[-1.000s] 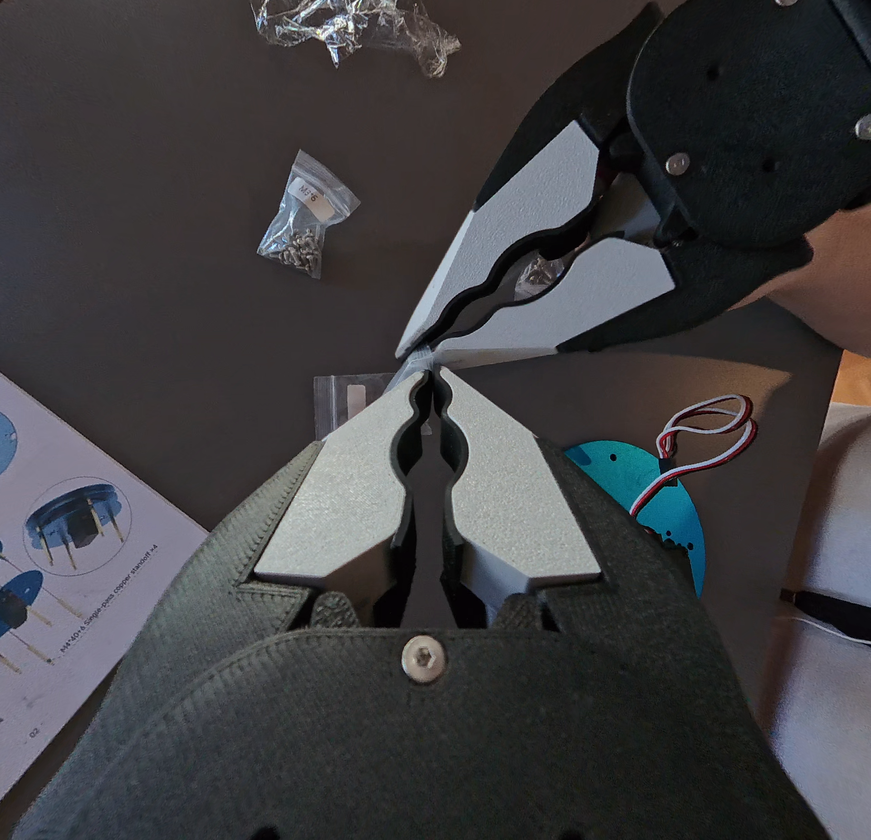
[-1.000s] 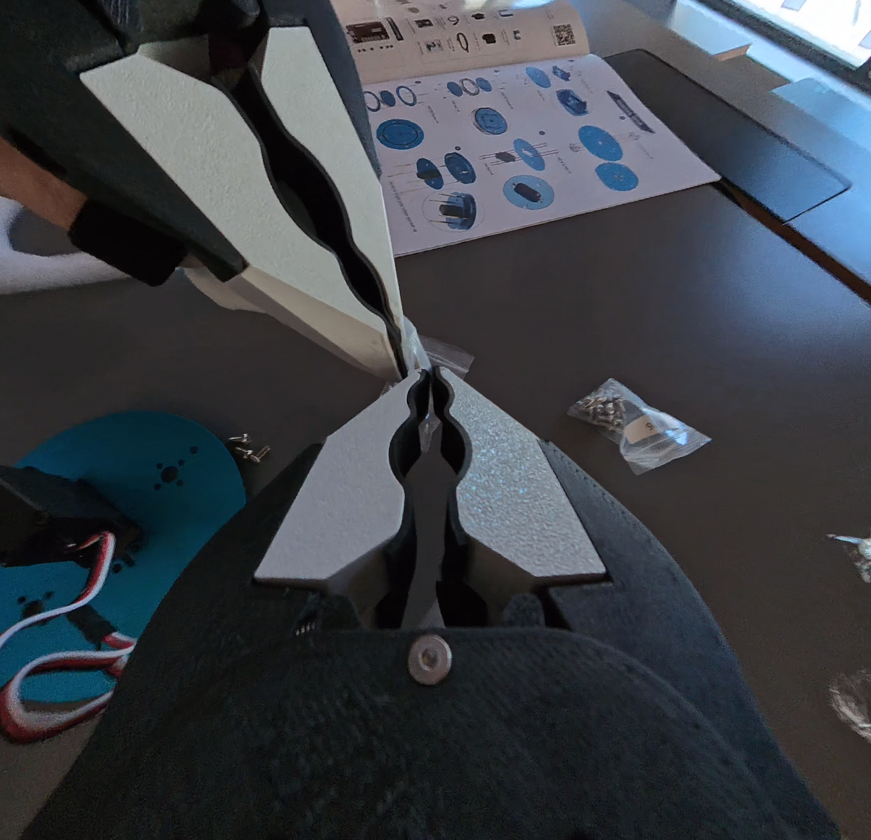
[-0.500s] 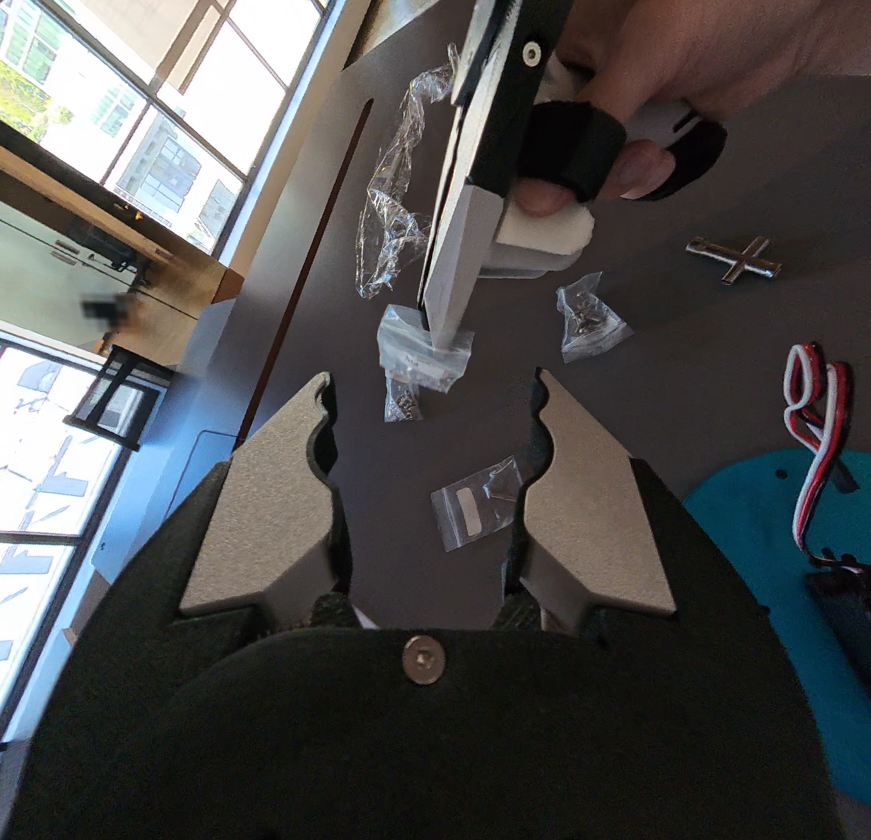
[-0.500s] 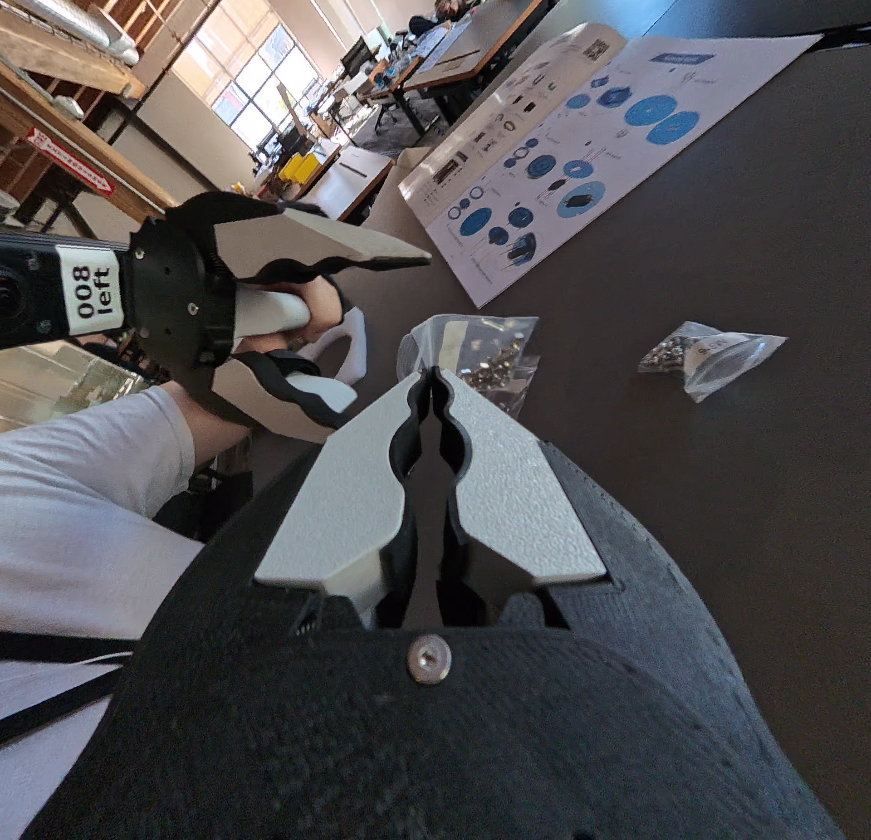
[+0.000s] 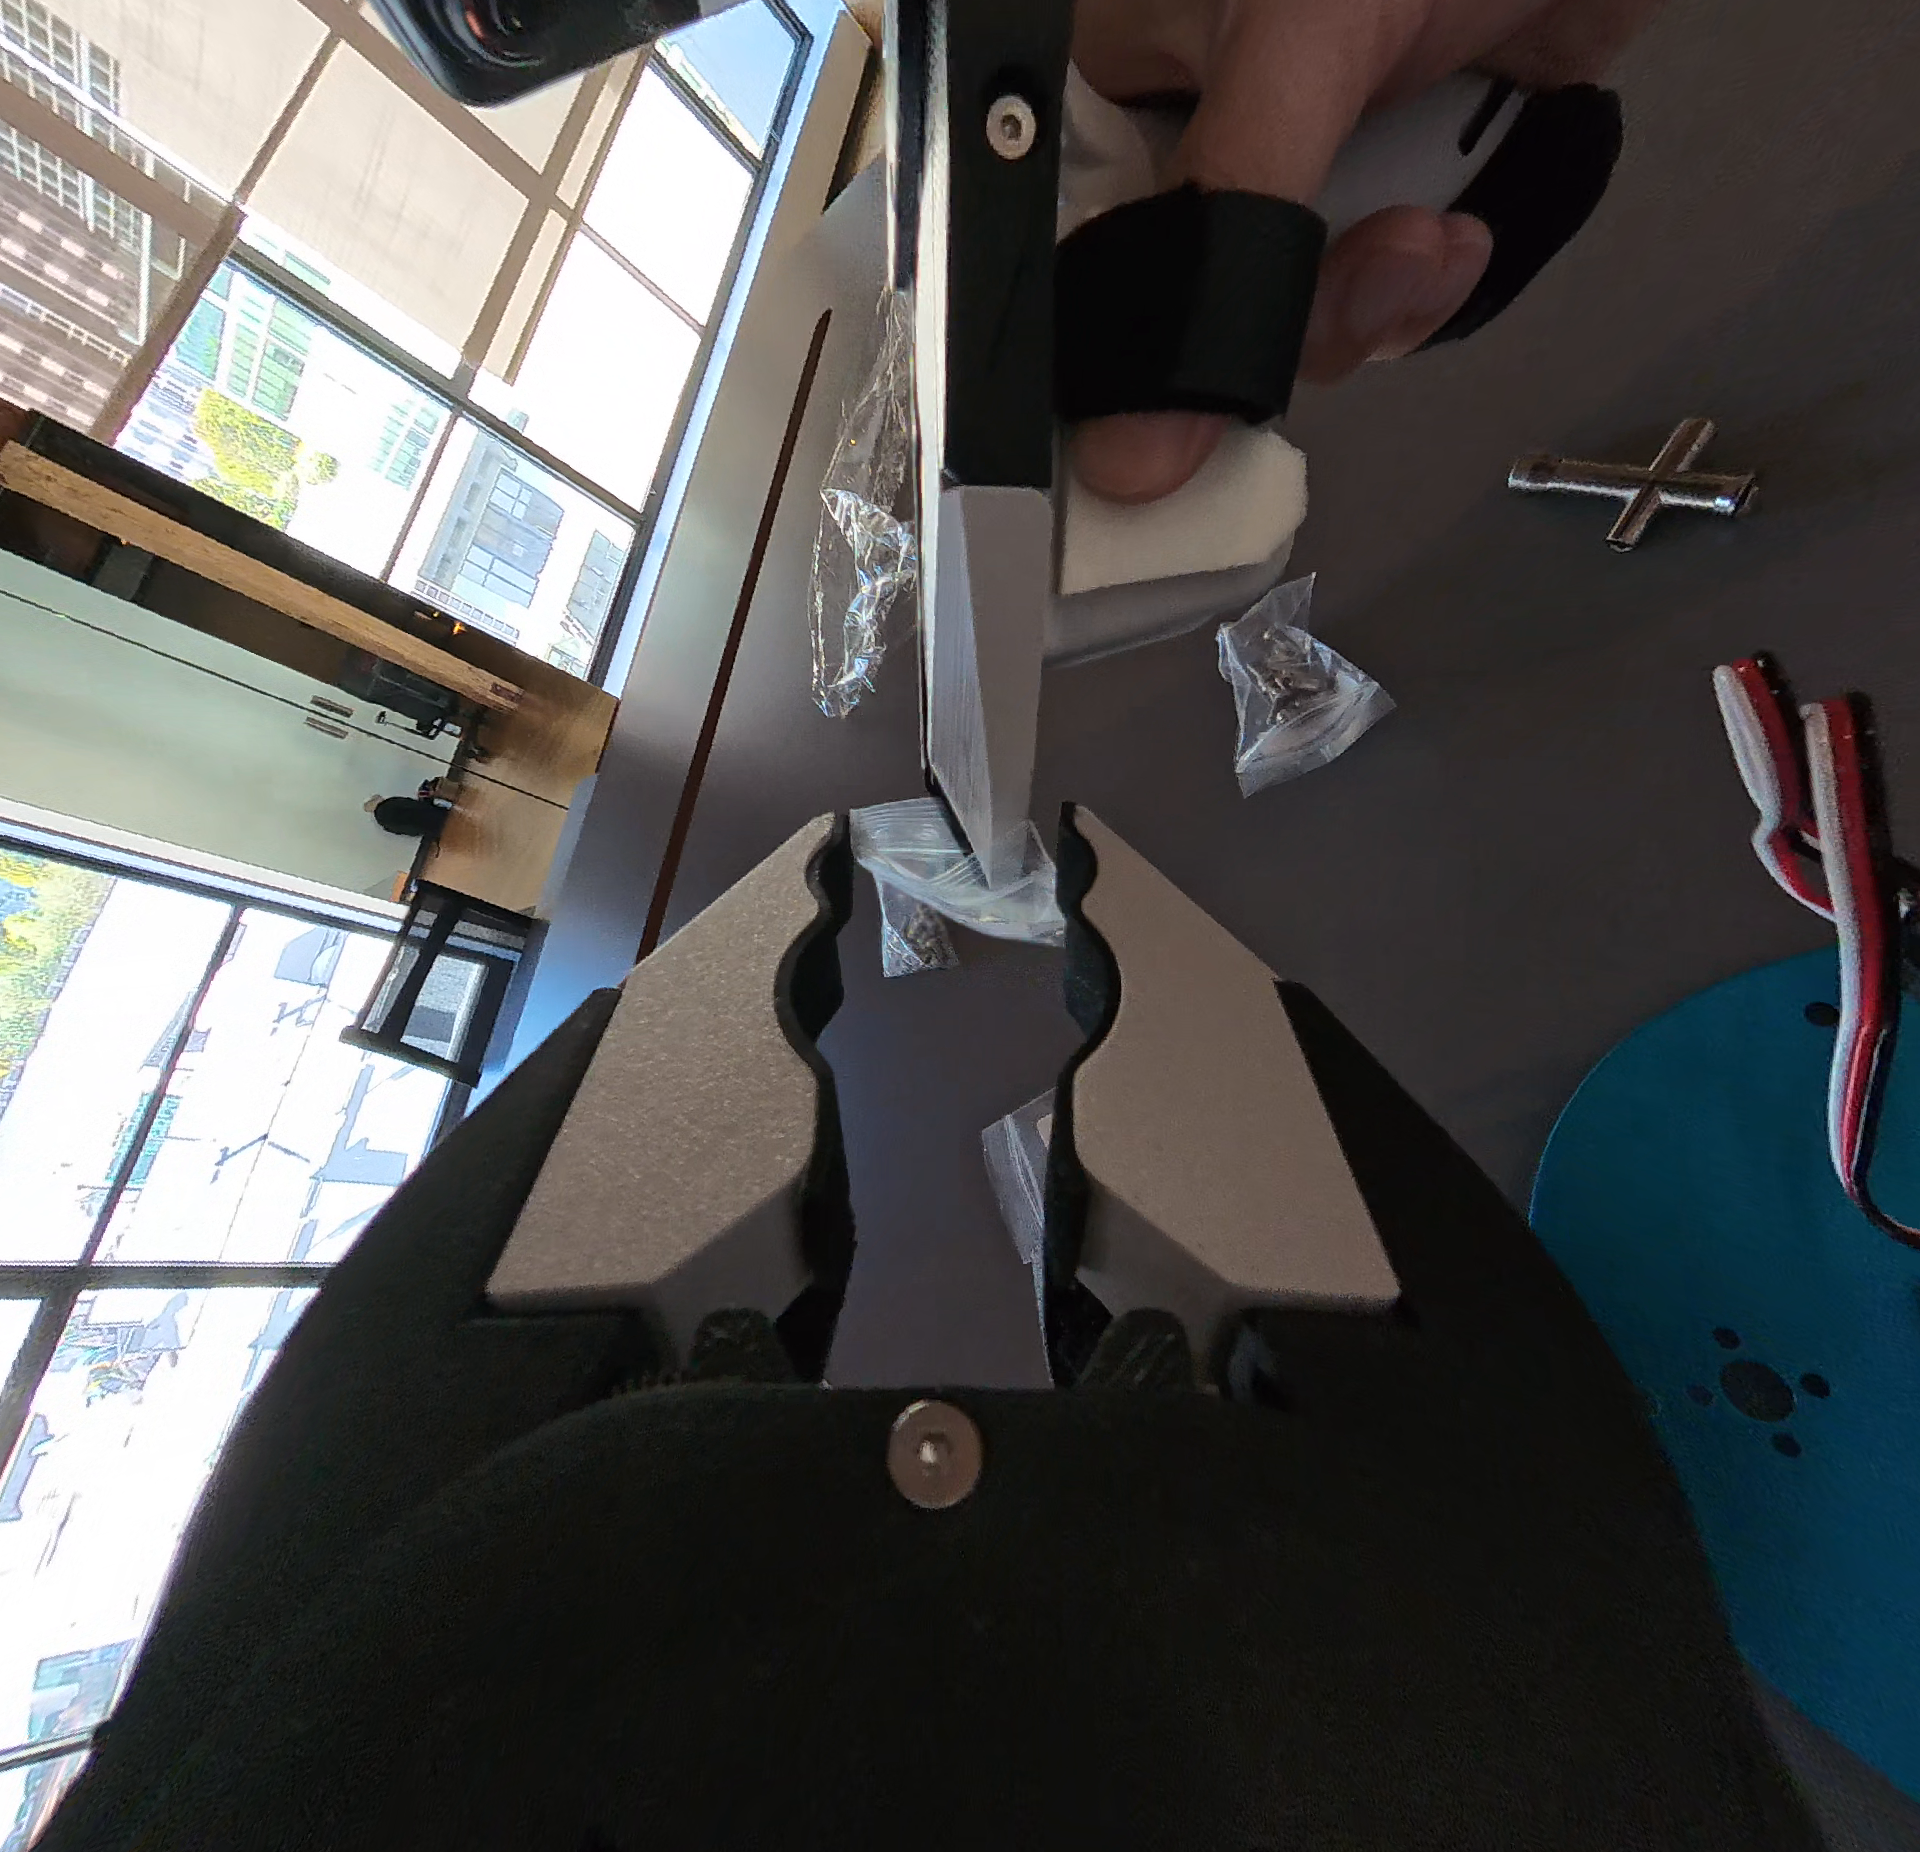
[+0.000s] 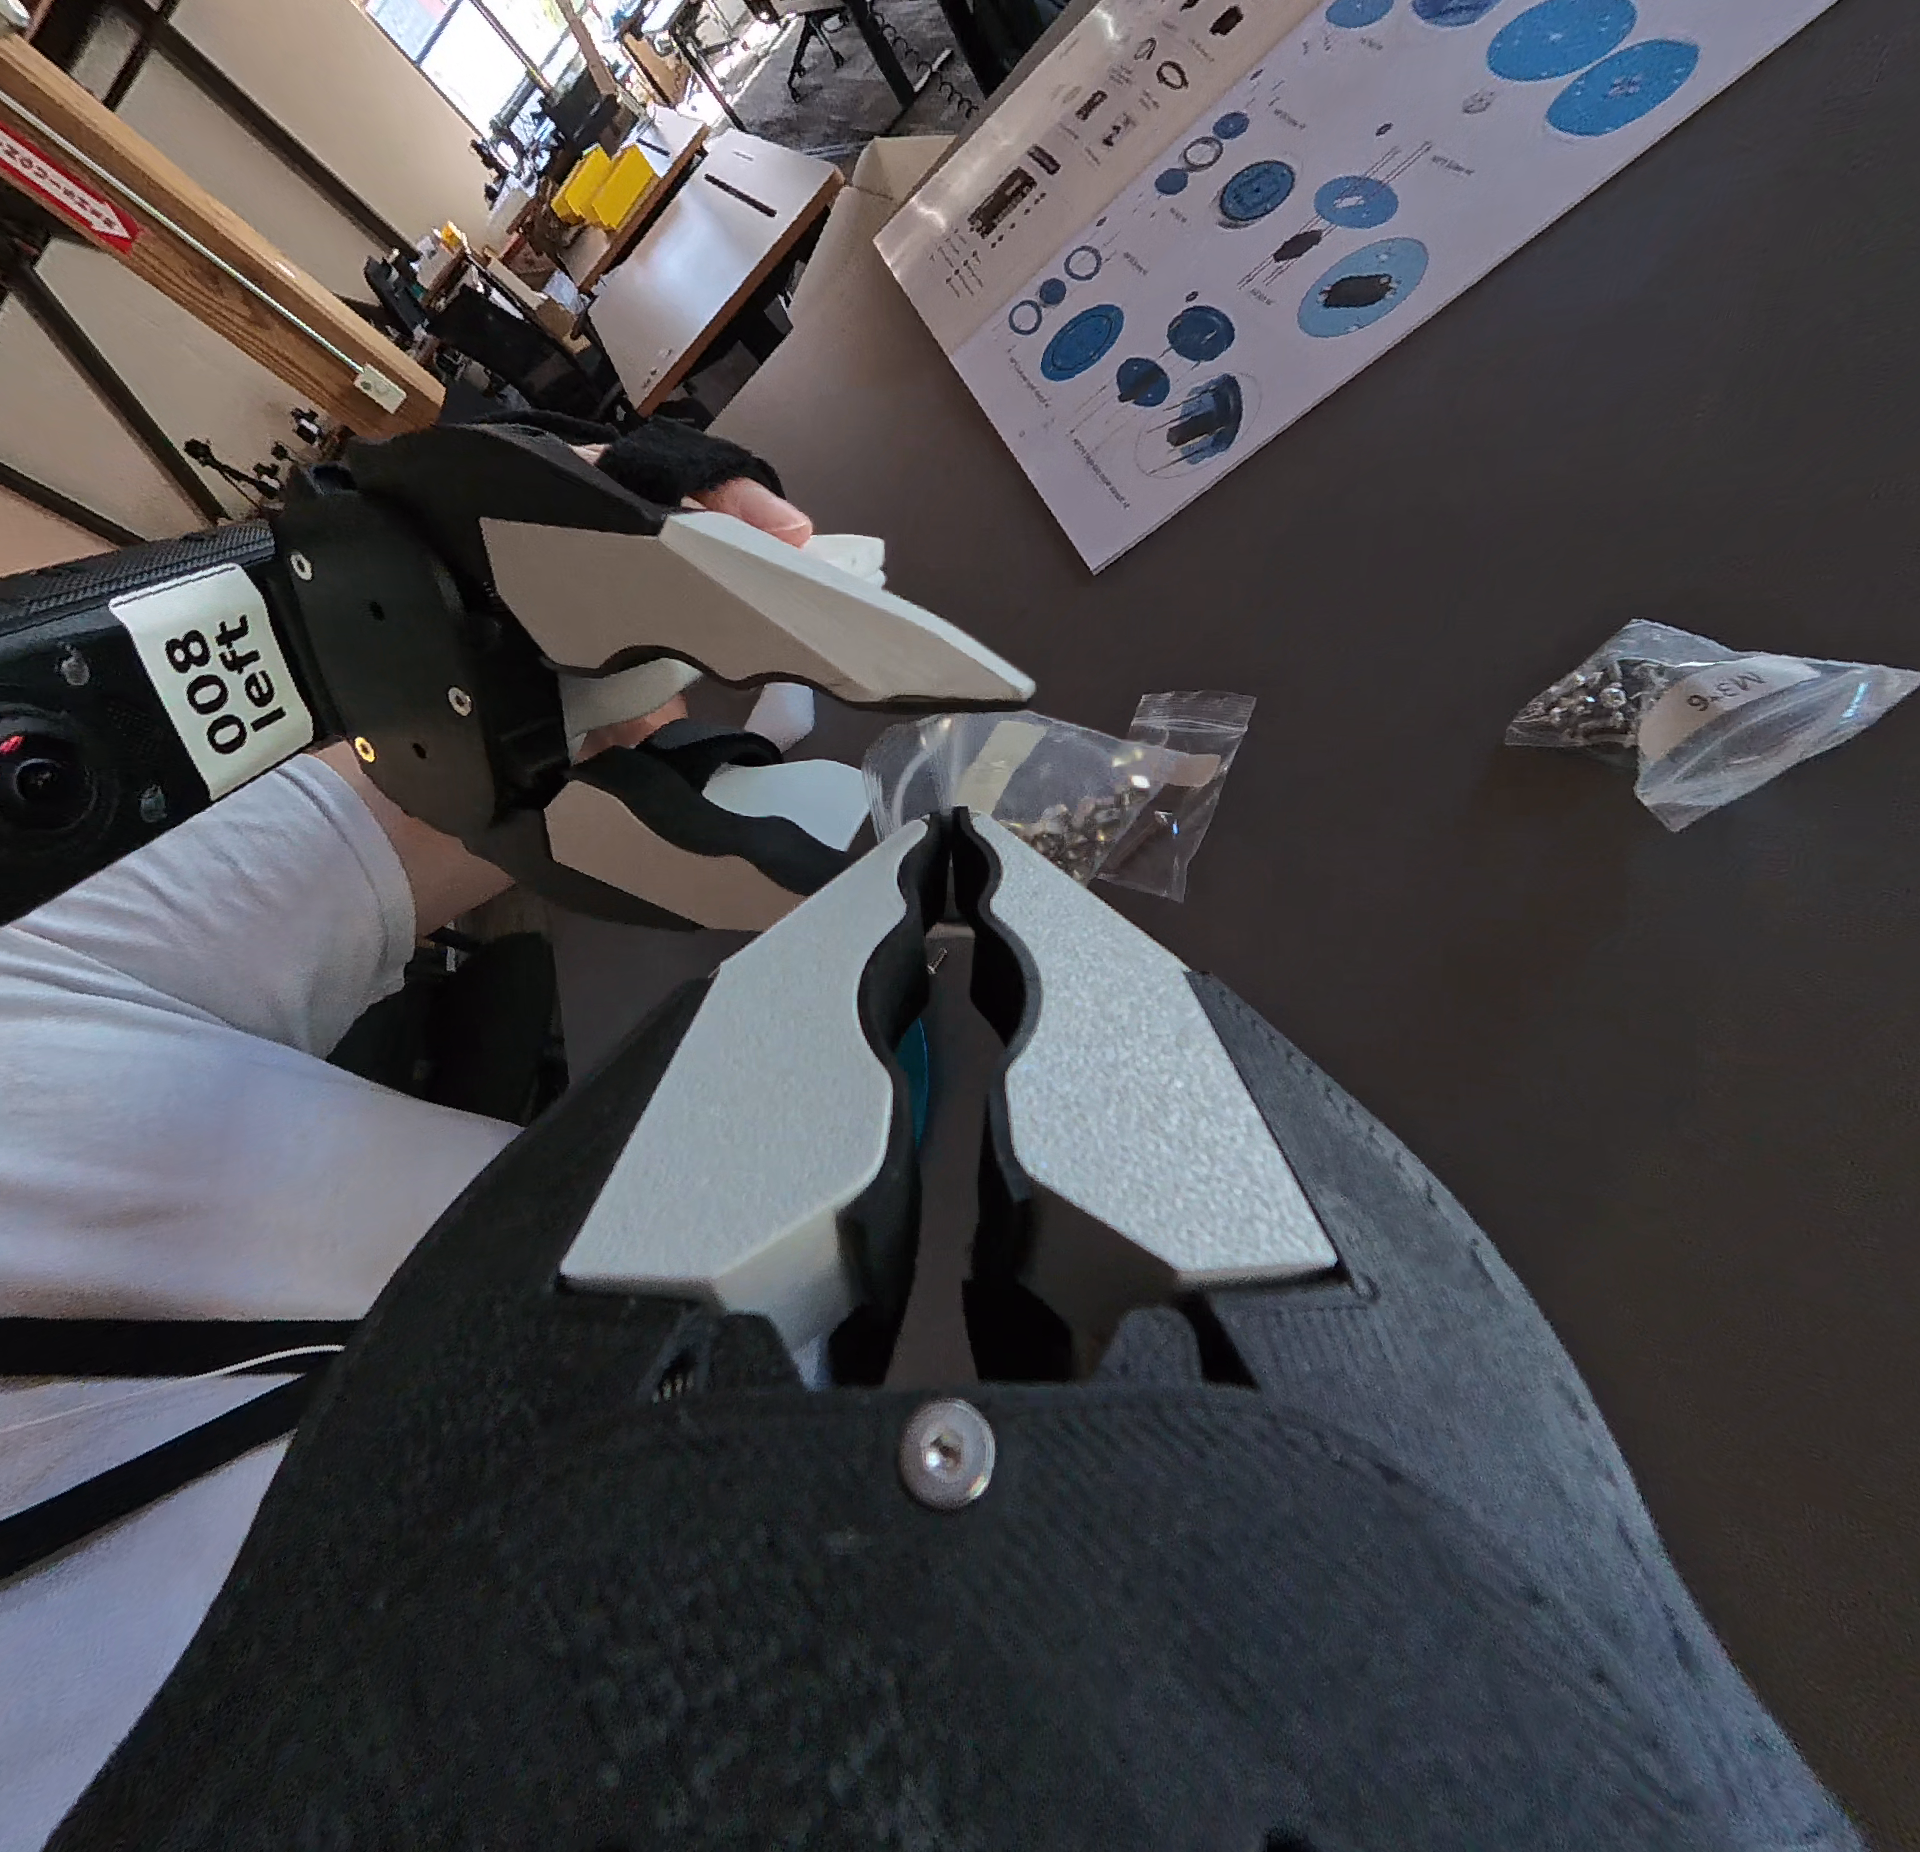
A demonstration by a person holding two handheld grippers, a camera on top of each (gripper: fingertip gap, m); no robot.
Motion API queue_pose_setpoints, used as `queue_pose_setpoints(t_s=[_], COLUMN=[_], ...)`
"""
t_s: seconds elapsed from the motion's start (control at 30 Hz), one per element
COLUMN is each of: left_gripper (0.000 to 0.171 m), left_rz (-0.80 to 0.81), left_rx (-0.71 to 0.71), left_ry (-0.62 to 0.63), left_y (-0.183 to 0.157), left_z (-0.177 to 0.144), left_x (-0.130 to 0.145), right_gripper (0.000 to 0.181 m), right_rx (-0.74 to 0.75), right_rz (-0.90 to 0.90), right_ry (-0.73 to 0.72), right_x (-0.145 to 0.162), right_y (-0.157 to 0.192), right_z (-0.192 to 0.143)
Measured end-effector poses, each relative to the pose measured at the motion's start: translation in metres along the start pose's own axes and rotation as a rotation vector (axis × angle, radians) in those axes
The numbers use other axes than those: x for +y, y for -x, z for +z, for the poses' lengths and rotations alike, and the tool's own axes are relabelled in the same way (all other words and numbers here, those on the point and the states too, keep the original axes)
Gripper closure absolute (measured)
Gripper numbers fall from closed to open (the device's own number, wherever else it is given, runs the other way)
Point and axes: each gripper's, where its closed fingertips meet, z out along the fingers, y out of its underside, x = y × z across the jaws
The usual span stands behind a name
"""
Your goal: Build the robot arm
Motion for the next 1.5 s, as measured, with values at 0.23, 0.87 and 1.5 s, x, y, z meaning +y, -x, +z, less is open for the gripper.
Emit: queue_pose_setpoints(t_s=[0.23, 0.87, 1.5], left_gripper=[0.135, 0.155, 0.148], left_rz=[0.090, 0.390, 0.036], left_rx=[-0.074, -0.234, -0.075], left_ry=[0.037, 0.164, 0.031], left_y=[0.003, 0.008, 0.013], left_z=[0.000, 0.003, -0.004], left_x=[-0.001, 0.012, 0.003], right_gripper=[0.181, 0.181, 0.181], right_rx=[0.036, 0.204, 0.075], right_rz=[-0.004, -0.170, -0.148], right_ry=[-0.003, -0.030, -0.094], right_x=[-0.001, -0.008, -0.016], right_y=[-0.002, -0.009, 0.002], right_z=[-0.002, 0.000, -0.006])
